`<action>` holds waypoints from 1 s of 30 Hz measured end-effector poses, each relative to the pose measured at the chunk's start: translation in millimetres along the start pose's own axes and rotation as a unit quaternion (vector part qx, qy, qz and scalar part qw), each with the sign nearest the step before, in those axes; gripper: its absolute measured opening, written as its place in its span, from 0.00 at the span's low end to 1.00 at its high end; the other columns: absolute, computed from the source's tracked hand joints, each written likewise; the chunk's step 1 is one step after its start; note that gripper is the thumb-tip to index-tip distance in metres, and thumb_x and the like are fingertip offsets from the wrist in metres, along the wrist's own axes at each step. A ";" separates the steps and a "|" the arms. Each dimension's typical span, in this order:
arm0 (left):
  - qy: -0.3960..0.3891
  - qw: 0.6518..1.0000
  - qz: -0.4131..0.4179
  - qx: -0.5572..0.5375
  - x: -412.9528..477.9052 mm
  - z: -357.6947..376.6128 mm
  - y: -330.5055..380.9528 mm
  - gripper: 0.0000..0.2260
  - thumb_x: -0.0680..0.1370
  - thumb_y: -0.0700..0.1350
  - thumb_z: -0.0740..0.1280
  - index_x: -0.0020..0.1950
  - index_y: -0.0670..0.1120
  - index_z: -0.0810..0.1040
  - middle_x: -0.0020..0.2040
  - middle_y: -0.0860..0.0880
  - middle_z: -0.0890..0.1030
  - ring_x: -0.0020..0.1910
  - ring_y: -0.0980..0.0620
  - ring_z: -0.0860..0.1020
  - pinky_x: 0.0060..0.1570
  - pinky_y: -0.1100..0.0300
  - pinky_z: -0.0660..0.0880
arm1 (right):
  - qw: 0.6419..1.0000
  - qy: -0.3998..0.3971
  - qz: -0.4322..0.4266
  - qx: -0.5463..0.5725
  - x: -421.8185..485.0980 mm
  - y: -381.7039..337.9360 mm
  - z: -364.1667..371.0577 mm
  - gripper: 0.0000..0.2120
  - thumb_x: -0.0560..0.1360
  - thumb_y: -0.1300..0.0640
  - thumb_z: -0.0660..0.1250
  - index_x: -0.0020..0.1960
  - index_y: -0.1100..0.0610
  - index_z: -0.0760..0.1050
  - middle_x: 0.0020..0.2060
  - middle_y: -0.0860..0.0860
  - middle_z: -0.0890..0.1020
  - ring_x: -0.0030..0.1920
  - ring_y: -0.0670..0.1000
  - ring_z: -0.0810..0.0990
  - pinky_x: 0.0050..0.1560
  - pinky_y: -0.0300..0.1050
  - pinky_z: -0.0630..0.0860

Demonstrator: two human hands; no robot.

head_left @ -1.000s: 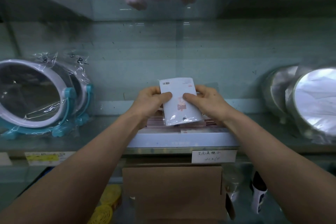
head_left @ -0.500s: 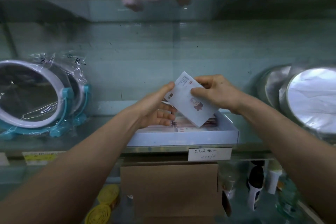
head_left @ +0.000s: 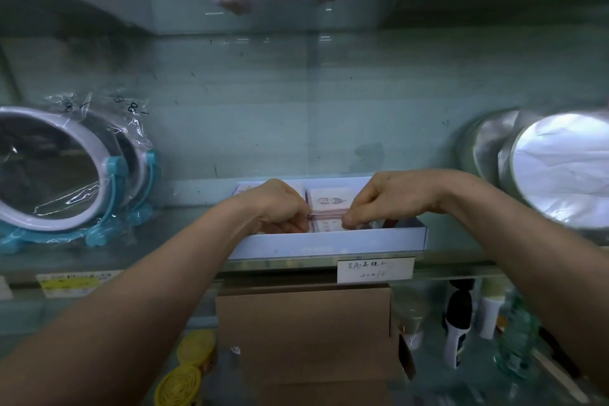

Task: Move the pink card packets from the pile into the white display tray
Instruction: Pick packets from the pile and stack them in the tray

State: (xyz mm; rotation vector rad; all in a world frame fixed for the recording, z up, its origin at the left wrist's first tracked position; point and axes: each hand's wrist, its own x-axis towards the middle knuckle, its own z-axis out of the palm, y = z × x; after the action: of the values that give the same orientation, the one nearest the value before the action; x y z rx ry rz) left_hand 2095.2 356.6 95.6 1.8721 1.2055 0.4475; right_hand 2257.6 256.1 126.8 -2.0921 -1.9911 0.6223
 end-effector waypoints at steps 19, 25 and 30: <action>-0.013 0.966 0.063 0.251 -13.9 10.9 15.2 0.16 0.72 0.52 0.72 0.58 0.51 0.80 0.52 0.54 0.78 0.51 0.53 0.76 0.55 0.60 0.73 | 0.993 -0.058 0.064 -0.082 18.7 -10.8 2.9 0.12 0.71 0.51 0.73 0.53 0.47 0.75 0.54 0.47 0.76 0.54 0.50 0.77 0.57 0.45 0.78; 0.153 0.902 0.149 0.376 -14.7 14.7 15.1 0.13 0.74 0.48 0.68 0.58 0.49 0.78 0.57 0.50 0.78 0.54 0.48 0.75 0.50 0.58 0.72 | 0.992 0.077 -0.013 -0.101 17.1 -7.7 3.1 0.06 0.73 0.51 0.70 0.49 0.46 0.81 0.46 0.43 0.81 0.51 0.50 0.80 0.56 0.46 0.77; 0.187 0.861 0.125 0.456 -9.9 13.0 8.5 0.16 0.77 0.48 0.64 0.65 0.49 0.74 0.63 0.45 0.71 0.62 0.43 0.71 0.56 0.52 0.70 | 0.983 0.103 -0.010 -0.154 27.5 -7.0 16.6 0.12 0.76 0.54 0.66 0.59 0.48 0.79 0.59 0.46 0.78 0.58 0.51 0.76 0.60 0.44 0.72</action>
State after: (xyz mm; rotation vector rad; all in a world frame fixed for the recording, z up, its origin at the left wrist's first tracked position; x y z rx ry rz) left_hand 2104.1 340.4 96.2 2.8780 1.6063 0.4240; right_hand 2244.6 281.4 110.2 -2.1924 -2.0926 0.0888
